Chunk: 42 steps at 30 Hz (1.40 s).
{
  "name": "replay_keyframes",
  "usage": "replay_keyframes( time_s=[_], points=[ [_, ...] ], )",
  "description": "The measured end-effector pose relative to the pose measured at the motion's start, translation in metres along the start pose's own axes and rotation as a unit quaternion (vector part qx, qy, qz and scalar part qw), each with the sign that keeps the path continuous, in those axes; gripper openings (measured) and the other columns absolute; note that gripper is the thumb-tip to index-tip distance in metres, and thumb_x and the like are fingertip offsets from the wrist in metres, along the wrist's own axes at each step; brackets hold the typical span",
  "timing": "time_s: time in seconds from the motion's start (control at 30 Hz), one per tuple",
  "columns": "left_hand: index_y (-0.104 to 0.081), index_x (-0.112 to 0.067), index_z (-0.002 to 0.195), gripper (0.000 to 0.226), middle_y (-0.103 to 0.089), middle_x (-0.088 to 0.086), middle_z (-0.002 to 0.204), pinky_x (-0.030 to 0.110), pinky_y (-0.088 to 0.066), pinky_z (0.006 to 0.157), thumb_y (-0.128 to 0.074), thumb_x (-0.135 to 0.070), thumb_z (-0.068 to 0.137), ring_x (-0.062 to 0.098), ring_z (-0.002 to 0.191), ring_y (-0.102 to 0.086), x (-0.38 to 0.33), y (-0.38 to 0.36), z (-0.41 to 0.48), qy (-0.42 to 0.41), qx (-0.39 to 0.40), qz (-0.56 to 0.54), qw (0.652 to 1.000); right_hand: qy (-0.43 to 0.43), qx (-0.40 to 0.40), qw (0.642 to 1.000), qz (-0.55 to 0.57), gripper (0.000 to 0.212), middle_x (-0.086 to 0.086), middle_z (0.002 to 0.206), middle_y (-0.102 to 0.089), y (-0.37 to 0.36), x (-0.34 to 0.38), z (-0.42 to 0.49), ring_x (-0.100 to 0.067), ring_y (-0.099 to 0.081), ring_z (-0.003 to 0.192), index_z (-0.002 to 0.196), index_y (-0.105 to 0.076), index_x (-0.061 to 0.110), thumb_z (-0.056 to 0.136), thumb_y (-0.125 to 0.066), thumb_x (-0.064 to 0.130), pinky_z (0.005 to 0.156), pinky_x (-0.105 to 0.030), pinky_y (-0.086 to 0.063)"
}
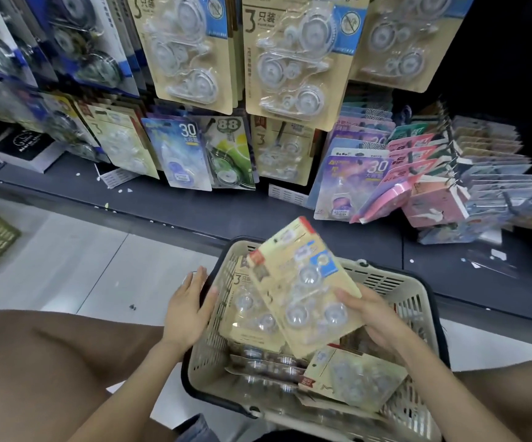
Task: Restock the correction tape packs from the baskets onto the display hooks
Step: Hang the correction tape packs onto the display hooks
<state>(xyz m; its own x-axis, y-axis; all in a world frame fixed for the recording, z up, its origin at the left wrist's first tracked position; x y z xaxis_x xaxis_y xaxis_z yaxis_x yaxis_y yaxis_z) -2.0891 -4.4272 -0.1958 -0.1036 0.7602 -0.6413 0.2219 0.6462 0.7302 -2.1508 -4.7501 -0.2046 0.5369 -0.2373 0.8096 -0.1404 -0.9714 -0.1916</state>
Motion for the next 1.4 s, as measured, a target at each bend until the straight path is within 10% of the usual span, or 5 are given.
replay_keyframes(
  time_s=[0.4,0.57,0.73,1.27,1.4],
  points=[
    [-0.054,-0.017,0.128,0.069,-0.073,0.001,0.114,0.027,-0.057,0.081,-0.087,-0.017,0.068,0.02,0.104,-0.07,-0.084,-0.044,-0.012,0.07,0.161,-0.443,0.879,-0.101,0.041,0.987,0.119,0.047,-0.008,0.118,-0.071,-0.056,-0.025,-0.024,-0.022,-0.07,0.102,0.123,-0.063,0.017,0.079,-0.068,0.029,0.082,-0.036,-0.055],
    [-0.058,-0.018,0.114,0.047,-0.075,0.002,0.105,0.034,-0.058,0.079,-0.079,-0.001,0.076,0.027,0.1,-0.071,-0.083,-0.032,0.003,0.074,0.056,-0.422,0.902,-0.051,0.059,0.98,-0.185,0.062,0.012,0.113,-0.071,-0.023,-0.011,-0.026,-0.008,-0.065,0.106,0.118,-0.062,0.037,0.065,-0.077,0.066,0.093,-0.026,-0.047],
    [-0.051,-0.029,0.113,0.057,-0.068,-0.018,0.101,0.044,-0.054,0.088,-0.081,-0.035,0.064,0.015,0.096,-0.068,-0.103,0.003,0.008,-0.01,-0.015,-0.206,0.978,-0.118,0.098,0.829,-0.538,0.017,0.004,0.097,-0.065,0.012,-0.075,-0.014,-0.014,-0.064,0.091,0.101,-0.067,0.022,0.091,-0.067,0.035,0.075,-0.021,-0.048],
    [-0.059,-0.009,0.122,0.065,-0.07,-0.004,0.103,0.036,-0.049,0.075,-0.066,-0.049,0.072,0.028,0.094,-0.068,-0.233,0.112,-0.013,-0.271,-0.233,-0.092,0.929,0.234,-0.169,0.934,-0.21,0.037,0.012,0.055,-0.036,0.038,0.155,-0.051,-0.001,-0.032,0.052,0.062,-0.047,0.018,0.097,-0.061,0.021,0.053,-0.021,-0.027],
    [-0.054,-0.009,0.127,0.071,-0.059,-0.025,0.105,0.029,-0.05,0.084,-0.065,-0.052,0.072,0.004,0.098,-0.06,-0.261,0.147,-0.018,-0.3,-0.26,-0.201,0.896,0.332,-0.208,0.914,-0.103,0.071,-0.035,0.088,-0.058,0.045,0.227,-0.078,-0.038,-0.056,0.073,0.09,-0.055,-0.011,0.085,-0.064,0.059,0.074,-0.045,-0.046]
  ],
)
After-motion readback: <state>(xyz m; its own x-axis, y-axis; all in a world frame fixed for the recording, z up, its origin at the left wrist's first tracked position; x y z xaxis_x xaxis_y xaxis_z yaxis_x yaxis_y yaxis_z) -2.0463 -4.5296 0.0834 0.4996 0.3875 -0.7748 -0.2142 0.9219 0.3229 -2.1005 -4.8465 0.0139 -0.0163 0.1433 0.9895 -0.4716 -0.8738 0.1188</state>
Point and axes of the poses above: each hand's wrist, its own z-axis towards the middle knuckle, its own y-axis out of the back of the hand, x = y × z, the point moved 8 cm from there along z, towards the middle knuckle
